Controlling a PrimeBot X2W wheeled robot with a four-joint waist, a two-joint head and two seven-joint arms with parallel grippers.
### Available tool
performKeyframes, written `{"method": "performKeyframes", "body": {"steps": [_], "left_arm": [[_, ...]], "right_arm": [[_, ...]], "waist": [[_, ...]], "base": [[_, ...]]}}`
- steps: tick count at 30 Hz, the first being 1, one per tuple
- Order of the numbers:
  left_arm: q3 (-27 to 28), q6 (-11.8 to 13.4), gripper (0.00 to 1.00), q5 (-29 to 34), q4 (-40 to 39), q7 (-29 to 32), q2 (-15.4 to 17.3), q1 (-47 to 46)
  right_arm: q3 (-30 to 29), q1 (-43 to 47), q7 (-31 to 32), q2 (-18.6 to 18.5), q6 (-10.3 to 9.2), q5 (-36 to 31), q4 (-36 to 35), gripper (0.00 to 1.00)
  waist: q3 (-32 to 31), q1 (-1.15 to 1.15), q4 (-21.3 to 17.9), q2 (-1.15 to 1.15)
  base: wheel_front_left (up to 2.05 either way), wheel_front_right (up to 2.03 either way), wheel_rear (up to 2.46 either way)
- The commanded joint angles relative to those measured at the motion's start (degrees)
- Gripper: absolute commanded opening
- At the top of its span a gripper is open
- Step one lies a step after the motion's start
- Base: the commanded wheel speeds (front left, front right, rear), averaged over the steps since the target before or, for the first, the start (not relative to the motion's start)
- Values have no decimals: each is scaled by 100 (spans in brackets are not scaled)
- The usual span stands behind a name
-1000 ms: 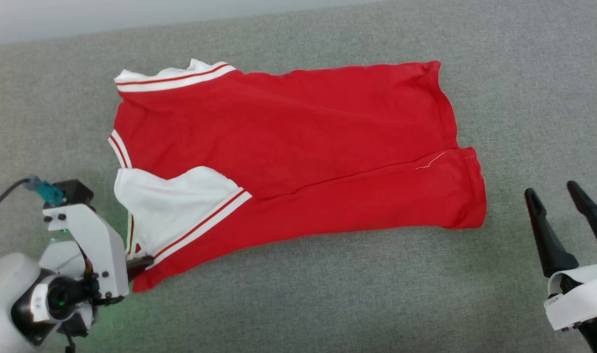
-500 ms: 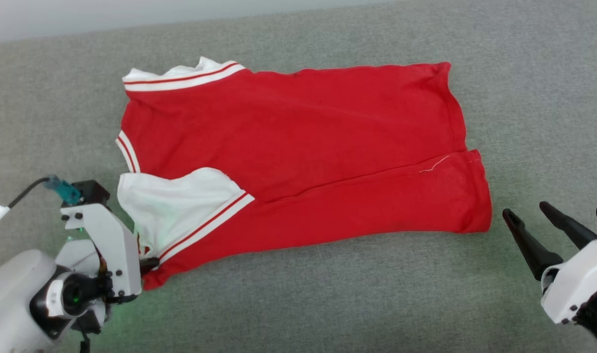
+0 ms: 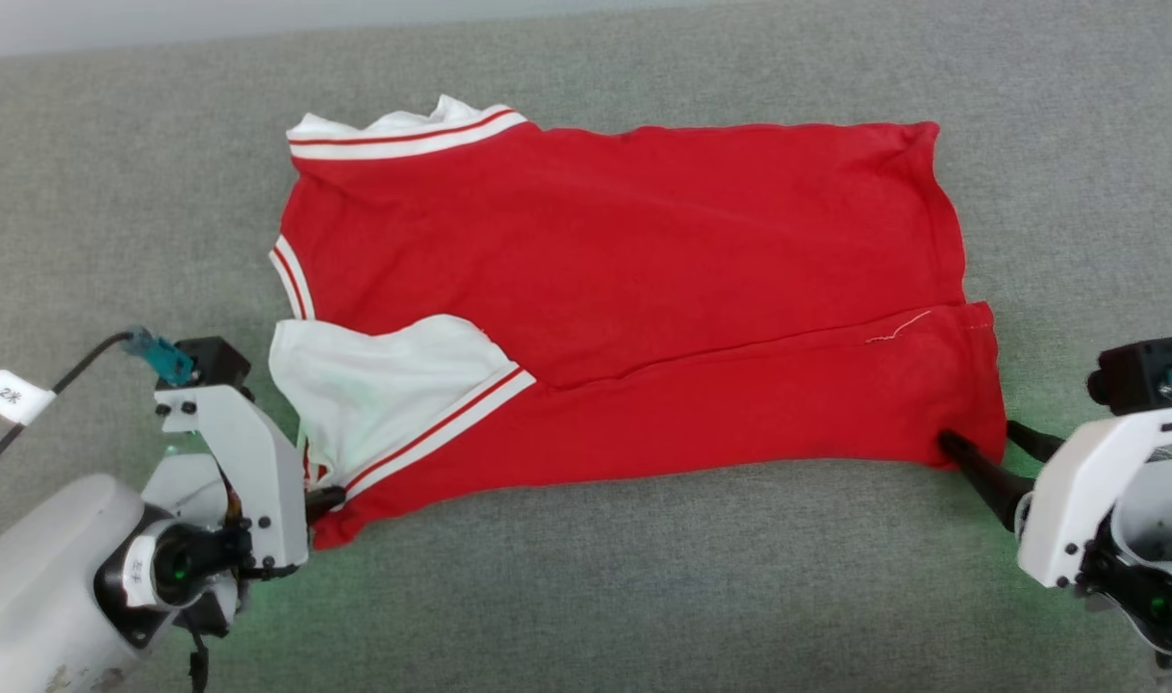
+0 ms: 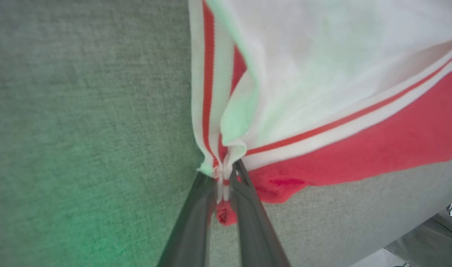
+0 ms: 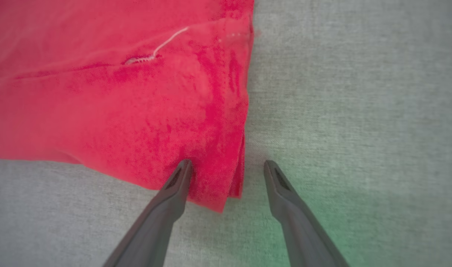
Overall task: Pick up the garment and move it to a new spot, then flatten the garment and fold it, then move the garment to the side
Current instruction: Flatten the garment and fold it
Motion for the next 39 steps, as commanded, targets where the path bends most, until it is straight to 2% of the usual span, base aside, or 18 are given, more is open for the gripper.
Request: {"method": "performKeyframes", "body": {"steps": [1,3,4,5,6,12,18,31,35,39], "left_arm": [[-596,31,0,8,280,171,-396,652],[-602,28,0,15,295,165,-413,648],[-596,23,0,17,297,154,-422,644],[-599,20,0,23,299,145,-434,641],[-602,16,0,26,304,144,-441,644],[-568,0,0,6,301,135,-421,660],[-523,47,0,-46,183,177,-307,707],[-355,547,0,-106,-695,273,225,789],[-336,739,0,-184,-979,270,340,952],[-315,824,0,-260,-1160,200,383,1129]], "right_arm": [[38,-91,25,30,-2,18,98,100],[161,-183,101,29,-2,60,333,100],[222,-225,124,23,-2,80,444,64],[287,-260,160,16,-2,113,533,16],[336,-292,182,-4,-2,140,614,0],[387,-414,224,-195,-5,252,789,0],[311,-347,314,-397,-5,336,664,0],[-34,407,966,-688,-5,370,-189,0],[-225,806,1218,-634,-5,316,-524,0],[-409,1137,1396,-498,-5,272,-763,0]], "waist": [[11,0,16,0],[19,0,35,0],[24,0,47,0],[24,0,58,0],[23,0,70,0],[-16,0,118,0],[-165,0,152,0],[-564,0,286,0],[-641,0,318,0],[-677,0,329,0]], "base": [[0,0,0],[0,0,0],[0,0,0],[0,0,0],[0,0,0],[0,0,0],[0,0,0],[0,0,0],[0,0,0],[0,0,0]]}}
